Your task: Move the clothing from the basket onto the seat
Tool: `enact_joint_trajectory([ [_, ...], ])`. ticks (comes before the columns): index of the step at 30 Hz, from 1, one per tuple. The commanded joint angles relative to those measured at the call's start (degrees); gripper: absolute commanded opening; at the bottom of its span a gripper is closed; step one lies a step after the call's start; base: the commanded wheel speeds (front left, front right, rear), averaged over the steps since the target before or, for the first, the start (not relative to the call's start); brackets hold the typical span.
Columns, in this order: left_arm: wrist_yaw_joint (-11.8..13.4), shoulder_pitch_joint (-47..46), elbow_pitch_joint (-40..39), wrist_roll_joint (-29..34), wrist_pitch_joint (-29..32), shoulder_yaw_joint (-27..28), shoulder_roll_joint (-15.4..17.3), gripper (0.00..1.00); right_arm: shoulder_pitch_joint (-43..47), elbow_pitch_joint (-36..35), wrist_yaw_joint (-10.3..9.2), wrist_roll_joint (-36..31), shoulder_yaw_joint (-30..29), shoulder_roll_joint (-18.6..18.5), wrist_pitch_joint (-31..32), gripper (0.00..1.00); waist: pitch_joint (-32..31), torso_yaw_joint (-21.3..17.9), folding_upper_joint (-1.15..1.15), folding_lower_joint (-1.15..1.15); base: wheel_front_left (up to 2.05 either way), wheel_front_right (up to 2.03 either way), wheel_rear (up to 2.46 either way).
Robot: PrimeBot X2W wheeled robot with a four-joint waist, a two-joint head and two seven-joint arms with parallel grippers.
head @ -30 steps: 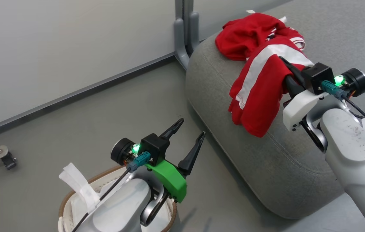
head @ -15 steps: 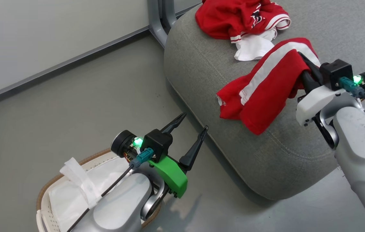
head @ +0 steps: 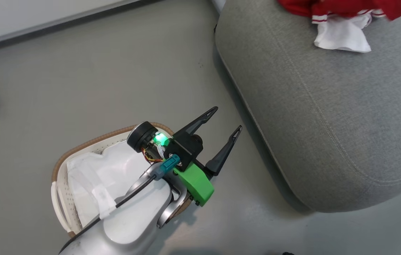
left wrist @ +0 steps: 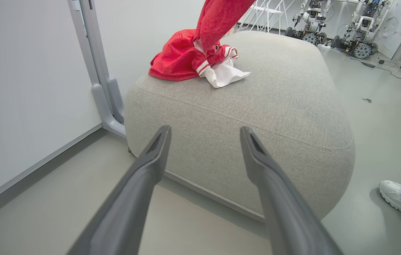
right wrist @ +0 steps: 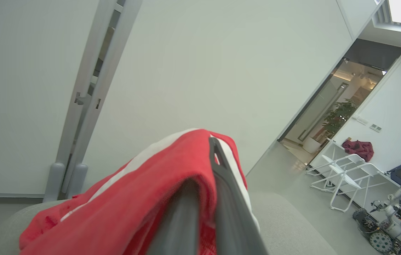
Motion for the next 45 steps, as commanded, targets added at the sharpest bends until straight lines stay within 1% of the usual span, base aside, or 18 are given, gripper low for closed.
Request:
enact_joint_trajectory([
  [1,0.4,-1.3,-0.5,0.5,0.0,-0.2,0.2,1.00,-2.2,0.5,-0.07,-1.0,-1.2,-1.5,0.5,0.00,7.4,7.4,0.00,0.00,0.00,0.00,0.00],
  [5,0.5,-2.9,-1.8,2.0,0.2,-1.0,0.4,1.00,-6.2,2.0,-0.07,-4.8,-6.3,-5.9,1.7,0.00,11.2,11.0,0.00,0.00,0.00,0.00,0.00],
  [9,0.7,-3.9,-3.6,3.1,0.0,-1.7,-0.1,1.00,-6.3,3.9,-0.08,-9.7,-10.3,-8.0,2.2,0.00,14.5,13.9,0.00,0.00,0.00,0.00,0.00],
  [11,0.8,-4.4,-4.4,3.5,0.0,-1.8,0.0,1.00,-5.4,4.8,-0.08,-11.5,-12.9,-7.8,2.1,0.00,16.0,14.7,0.00,0.00,0.00,0.00,0.00],
  [14,1.1,-4.8,-4.9,3.9,0.3,-2.0,0.4,1.00,-2.9,6.7,-0.07,-14.1,-17.2,-6.2,1.6,0.00,17.9,15.4,0.00,0.00,0.00,0.00,0.00],
  [20,1.4,-5.0,-5.1,3.7,0.5,-2.0,1.4,1.00,3.0,9.4,-0.08,-20.3,-25.0,-2.7,0.3,0.00,19.4,15.6,0.00,0.00,0.00,0.00,0.00],
  [21,1.4,-4.9,-5.1,3.7,0.5,-2.0,1.5,1.00,3.9,9.6,-0.08,-21.0,-26.3,-2.0,-0.1,0.10,19.5,15.4,0.00,0.00,0.00,0.00,0.00],
  [23,1.6,-4.9,-5.2,3.5,0.6,-1.9,1.9,1.00,5.2,10.2,-0.08,-22.5,-28.8,-0.7,-0.9,0.43,19.5,14.9,0.00,0.00,0.00,0.00,0.00],
  [24,1.8,-4.7,-5.2,3.4,0.7,-1.8,2.2,1.00,5.8,10.5,-0.08,-23.1,-30.0,-0.1,-1.4,0.73,19.4,14.6,0.00,0.00,0.00,0.00,0.00],
  [25,2.0,-4.6,-5.2,3.3,0.8,-1.8,2.4,1.00,6.3,10.8,-0.08,-23.6,-30.8,0.5,-1.6,1.00,19.3,14.2,0.00,0.00,0.00,0.00,0.00],
  [30,2.0,-4.1,-5.1,2.8,1.0,-1.8,3.2,1.00,8.0,12.3,-0.07,-26.0,-33.4,3.0,-3.0,1.00,18.1,12.2,0.00,0.00,0.00,0.00,0.00],
  [33,2.2,-3.5,-4.9,2.6,1.0,-1.7,3.4,1.00,8.6,12.6,-0.08,-26.8,-33.5,4.3,-3.8,1.00,17.0,11.0,0.00,0.00,0.00,0.00,0.00],
  [37,2.5,-2.5,-4.7,1.8,0.8,-1.5,3.6,1.00,10.0,12.6,-0.08,-26.6,-32.1,6.2,-5.0,1.00,14.9,9.4,0.00,0.00,0.00,0.00,0.00],
  [45,2.9,-0.5,-3.7,0.0,0.0,-0.8,3.9,1.00,13.8,11.1,-0.08,-23.7,-27.8,7.8,-5.5,1.00,9.3,6.8,0.00,0.00,0.00,0.00,0.00],
])
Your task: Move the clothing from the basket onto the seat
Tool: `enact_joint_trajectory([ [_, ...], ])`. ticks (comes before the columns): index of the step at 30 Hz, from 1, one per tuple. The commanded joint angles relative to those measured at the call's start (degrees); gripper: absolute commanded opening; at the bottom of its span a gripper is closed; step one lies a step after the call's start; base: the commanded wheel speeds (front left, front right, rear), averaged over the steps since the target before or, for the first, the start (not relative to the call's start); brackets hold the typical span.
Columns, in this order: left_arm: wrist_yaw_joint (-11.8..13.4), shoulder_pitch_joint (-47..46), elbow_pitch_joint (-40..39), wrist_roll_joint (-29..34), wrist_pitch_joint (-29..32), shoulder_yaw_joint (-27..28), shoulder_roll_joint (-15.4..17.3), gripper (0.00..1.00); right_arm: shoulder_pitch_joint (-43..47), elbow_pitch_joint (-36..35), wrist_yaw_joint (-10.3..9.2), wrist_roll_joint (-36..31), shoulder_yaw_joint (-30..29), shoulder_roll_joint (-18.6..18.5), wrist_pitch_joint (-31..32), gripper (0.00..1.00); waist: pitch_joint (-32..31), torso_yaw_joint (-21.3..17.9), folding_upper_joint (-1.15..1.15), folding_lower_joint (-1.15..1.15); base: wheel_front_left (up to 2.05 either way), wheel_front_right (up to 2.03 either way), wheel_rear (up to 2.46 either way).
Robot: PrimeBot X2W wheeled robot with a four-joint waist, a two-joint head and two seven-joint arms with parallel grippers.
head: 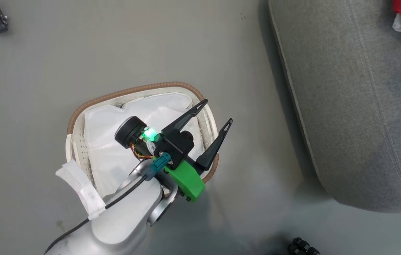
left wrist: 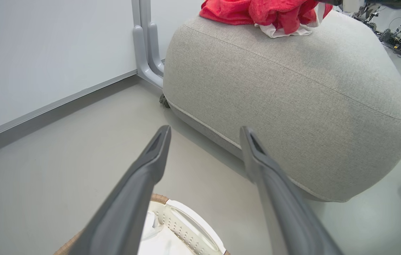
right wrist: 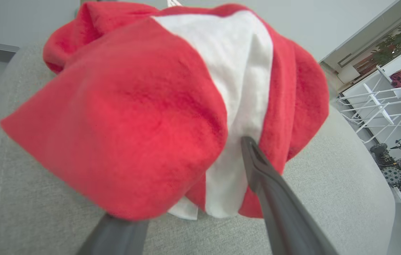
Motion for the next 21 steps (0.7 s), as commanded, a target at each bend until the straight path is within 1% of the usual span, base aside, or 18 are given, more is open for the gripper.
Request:
enact_joint_trajectory([
  [1,0.3,1.0,0.2,-0.6,-0.4,0.2,0.3,1.00,1.5,-0.8,-0.07,1.0,1.0,0.3,-0.2,1.00,-3.5,-2.1,0.00,-0.01,0.00,0.00,0.00],
  [10,0.8,3.5,1.1,-2.3,-1.0,0.9,0.0,1.00,7.8,-3.5,-0.08,7.7,6.6,1.6,-0.2,1.00,-8.7,-4.0,0.00,-0.01,0.00,0.00,0.00],
  [21,1.4,5.7,1.1,-3.6,-1.5,1.4,-0.1,1.00,18.2,-8.2,-0.08,15.0,11.2,2.9,-0.2,1.00,-12.1,-5.1,0.00,-0.01,0.00,0.00,0.00],
])
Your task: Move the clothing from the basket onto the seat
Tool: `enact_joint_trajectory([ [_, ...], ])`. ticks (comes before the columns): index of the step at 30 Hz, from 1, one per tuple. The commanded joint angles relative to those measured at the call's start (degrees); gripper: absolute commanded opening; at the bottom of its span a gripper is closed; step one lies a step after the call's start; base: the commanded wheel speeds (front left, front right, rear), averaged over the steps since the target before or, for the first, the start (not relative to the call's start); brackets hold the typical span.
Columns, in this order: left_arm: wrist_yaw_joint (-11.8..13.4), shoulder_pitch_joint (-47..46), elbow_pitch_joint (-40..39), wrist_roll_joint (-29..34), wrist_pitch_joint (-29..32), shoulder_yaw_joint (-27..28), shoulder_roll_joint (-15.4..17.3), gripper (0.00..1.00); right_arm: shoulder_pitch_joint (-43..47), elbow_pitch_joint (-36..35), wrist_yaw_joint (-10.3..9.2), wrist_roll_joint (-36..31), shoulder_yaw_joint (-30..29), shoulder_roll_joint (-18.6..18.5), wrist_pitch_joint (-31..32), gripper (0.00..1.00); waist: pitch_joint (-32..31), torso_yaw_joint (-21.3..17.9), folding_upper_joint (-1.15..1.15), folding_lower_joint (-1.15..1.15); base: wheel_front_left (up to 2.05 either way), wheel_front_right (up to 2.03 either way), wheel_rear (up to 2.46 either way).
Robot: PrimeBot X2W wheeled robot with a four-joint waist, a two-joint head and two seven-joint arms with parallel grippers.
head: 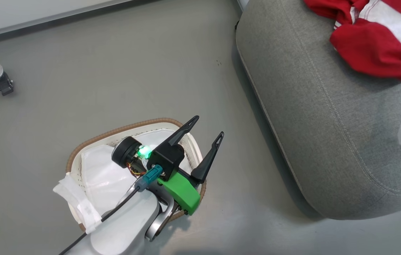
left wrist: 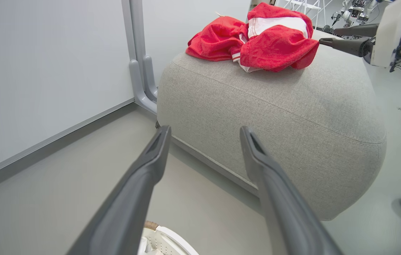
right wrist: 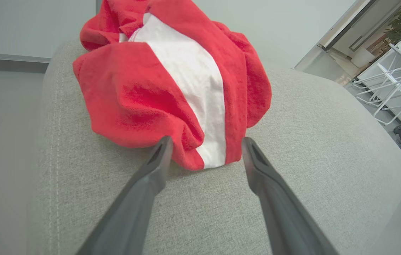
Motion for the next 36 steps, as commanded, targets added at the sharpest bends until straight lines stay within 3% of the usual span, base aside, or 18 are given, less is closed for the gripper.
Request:
enact_joint_trajectory([
  [1,0.3,1.0,0.1,-0.5,-0.2,0.2,0.1,1.00,1.9,-0.7,-0.07,1.0,0.7,0.3,-0.2,1.00,-0.9,-0.5,0.00,0.00,0.00,0.00,0.00],
  [10,0.3,2.1,0.2,-1.0,-0.6,1.4,-0.5,1.00,4.8,-6.4,-0.08,4.9,3.4,-0.6,0.0,1.00,-3.5,-0.1,0.00,0.00,0.00,0.00,0.00],
  [20,0.7,4.5,-0.3,-1.4,-0.6,5.9,-1.6,1.00,4.5,-14.2,-0.07,8.0,6.1,-1.0,0.7,1.00,-8.2,4.4,0.00,0.00,0.00,0.00,0.00],
  [26,1.6,8.0,-1.5,-0.9,-0.6,11.7,-2.0,1.00,5.0,-17.1,-0.07,8.7,7.6,1.8,0.9,1.00,-11.4,8.2,0.00,0.00,0.00,0.00,0.00],
  [36,2.8,16.4,-3.5,-0.1,-0.6,24.0,-2.3,1.00,8.4,-20.3,-0.07,9.8,8.3,9.5,0.2,1.00,-15.8,13.7,0.00,0.00,0.00,0.00,0.00],
])
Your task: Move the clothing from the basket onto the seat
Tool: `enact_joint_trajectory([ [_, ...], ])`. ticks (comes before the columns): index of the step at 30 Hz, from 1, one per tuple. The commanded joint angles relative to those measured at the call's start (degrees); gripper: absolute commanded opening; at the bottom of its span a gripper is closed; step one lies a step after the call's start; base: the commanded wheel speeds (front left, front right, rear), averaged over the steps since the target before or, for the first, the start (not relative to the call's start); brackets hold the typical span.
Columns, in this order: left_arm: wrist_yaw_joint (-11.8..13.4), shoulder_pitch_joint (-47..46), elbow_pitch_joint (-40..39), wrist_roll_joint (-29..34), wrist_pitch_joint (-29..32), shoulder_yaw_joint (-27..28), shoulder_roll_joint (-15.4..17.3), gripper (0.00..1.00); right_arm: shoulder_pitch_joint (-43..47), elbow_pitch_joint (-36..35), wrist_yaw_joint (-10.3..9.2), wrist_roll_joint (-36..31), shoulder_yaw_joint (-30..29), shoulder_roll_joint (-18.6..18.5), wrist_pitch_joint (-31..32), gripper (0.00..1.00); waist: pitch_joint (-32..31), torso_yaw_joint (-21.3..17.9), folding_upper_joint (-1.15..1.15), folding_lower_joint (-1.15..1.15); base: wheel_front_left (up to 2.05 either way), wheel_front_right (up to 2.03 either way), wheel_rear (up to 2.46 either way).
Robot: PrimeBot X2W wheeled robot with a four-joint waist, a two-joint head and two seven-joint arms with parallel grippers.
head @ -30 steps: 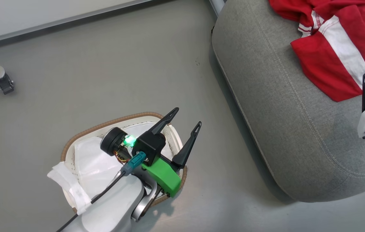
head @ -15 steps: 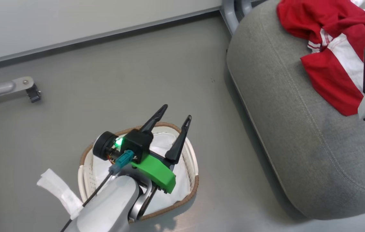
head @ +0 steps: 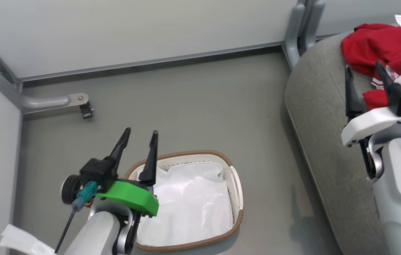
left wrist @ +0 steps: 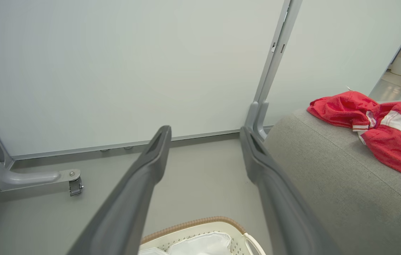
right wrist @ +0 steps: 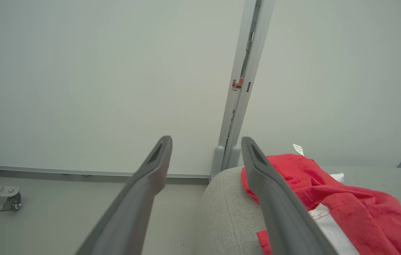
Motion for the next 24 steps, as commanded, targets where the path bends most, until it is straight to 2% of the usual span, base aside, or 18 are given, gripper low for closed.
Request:
enact_joint_trajectory([
  [1,0.3,2.0,-0.4,0.3,0.0,1.6,-0.3,1.00,1.7,-0.4,-0.07,0.4,-0.3,0.7,-0.3,1.00,-2.8,3.0,0.00,0.00,0.00,0.00,0.00],
  [6,0.5,6.7,-0.9,1.4,0.0,7.3,-0.9,1.00,6.1,-1.3,-0.06,-0.1,-0.5,4.0,-0.6,1.00,-4.0,5.2,0.00,0.00,0.00,0.00,0.00],
  [12,-0.1,11.4,-0.7,3.3,0.0,11.6,-2.2,1.00,11.3,-2.8,-0.06,0.4,0.0,6.4,-0.7,1.00,-4.9,6.8,0.00,0.00,0.00,0.00,0.00],
  [24,-2.0,16.5,-0.4,5.9,0.0,16.7,-4.9,1.00,22.8,-8.8,-0.06,7.0,3.7,7.0,-0.8,1.00,-6.4,8.1,0.00,0.00,0.00,0.00,0.00],
])
